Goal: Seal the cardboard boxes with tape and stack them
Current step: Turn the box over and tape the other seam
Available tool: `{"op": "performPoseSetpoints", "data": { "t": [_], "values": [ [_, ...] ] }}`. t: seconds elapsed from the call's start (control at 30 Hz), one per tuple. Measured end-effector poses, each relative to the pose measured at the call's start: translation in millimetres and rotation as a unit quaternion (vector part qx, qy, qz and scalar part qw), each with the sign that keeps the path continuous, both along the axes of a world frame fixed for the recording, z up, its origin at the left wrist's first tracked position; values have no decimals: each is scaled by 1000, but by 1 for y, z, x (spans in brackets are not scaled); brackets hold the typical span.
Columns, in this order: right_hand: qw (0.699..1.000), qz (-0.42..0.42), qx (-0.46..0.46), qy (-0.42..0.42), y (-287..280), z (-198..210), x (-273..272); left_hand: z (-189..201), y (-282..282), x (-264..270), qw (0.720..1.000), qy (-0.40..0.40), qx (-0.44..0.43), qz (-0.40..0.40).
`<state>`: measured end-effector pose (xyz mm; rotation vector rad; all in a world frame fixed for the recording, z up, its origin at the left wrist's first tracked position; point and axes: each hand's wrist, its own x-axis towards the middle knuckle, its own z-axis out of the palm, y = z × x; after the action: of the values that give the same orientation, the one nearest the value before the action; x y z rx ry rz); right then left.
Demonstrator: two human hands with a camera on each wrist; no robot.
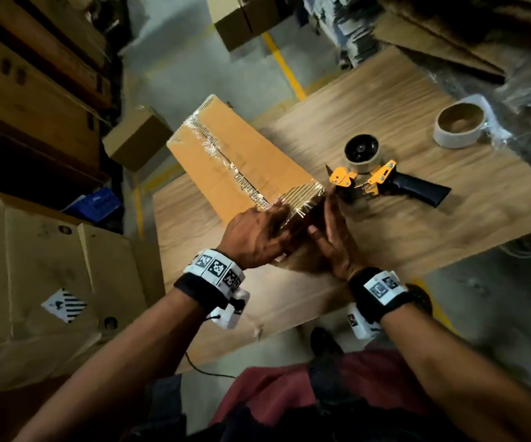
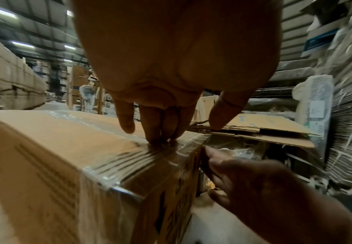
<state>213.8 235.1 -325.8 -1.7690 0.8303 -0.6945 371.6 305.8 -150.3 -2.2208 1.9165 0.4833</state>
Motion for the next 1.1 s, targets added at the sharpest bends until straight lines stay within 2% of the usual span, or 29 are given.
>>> {"op": "performPoseSetpoints", "data": {
  "t": [0.1, 0.17, 0.2, 0.27, 0.33, 0.37, 0.43, 0.57, 0.7, 0.73, 0.8, 0.87, 0.97, 1.03, 1.1],
  "values": [
    [986, -57, -103, 119, 28, -7, 11, -4, 0, 6, 1000, -1, 13, -28],
    [977, -61, -149, 139, 43, -6, 8, -5, 2, 10, 999, 11, 1, -35],
    [980, -74, -144, 114, 48, -4, 5, -5, 4, 12, 999, 24, -9, -36],
    [982, -157, -96, 33, 49, 8, 3, -4, 9, 17, 997, 63, -19, -28],
    [967, -250, 6, -44, 30, 22, 7, -1, 12, 20, 994, 101, -12, -23],
    [958, -269, 63, -80, 15, 29, 9, 0, 13, 21, 993, 112, -10, -25],
    [947, -265, 120, -136, -13, 42, 12, 0, 14, 21, 993, 110, -17, -33],
    [950, -222, 131, -175, -43, 41, 13, 1, 15, 19, 993, 108, -32, -28],
    [953, -186, 120, -208, -59, 32, 12, -7, 25, 37, 979, 197, -47, -2],
    [961, -174, 105, -188, -61, 29, 10, -8, 32, 43, 977, 203, -63, 1],
    [985, -139, 44, -90, -62, 19, -2, -10, 47, 57, 982, 179, -67, 8],
    [992, -113, -58, 9, -51, 7, -14, -13, 62, 73, 982, 179, -52, -16],
    [962, -127, -238, 36, -38, 18, -9, -23, 67, 95, 982, 145, -55, -109],
    [941, -84, -324, 48, -35, 45, 11, -30, 65, 101, 979, 80, -86, -167],
    [924, -21, -368, 102, -30, 51, 29, -36, 61, 103, 968, 29, -146, -200]
  ]
}}
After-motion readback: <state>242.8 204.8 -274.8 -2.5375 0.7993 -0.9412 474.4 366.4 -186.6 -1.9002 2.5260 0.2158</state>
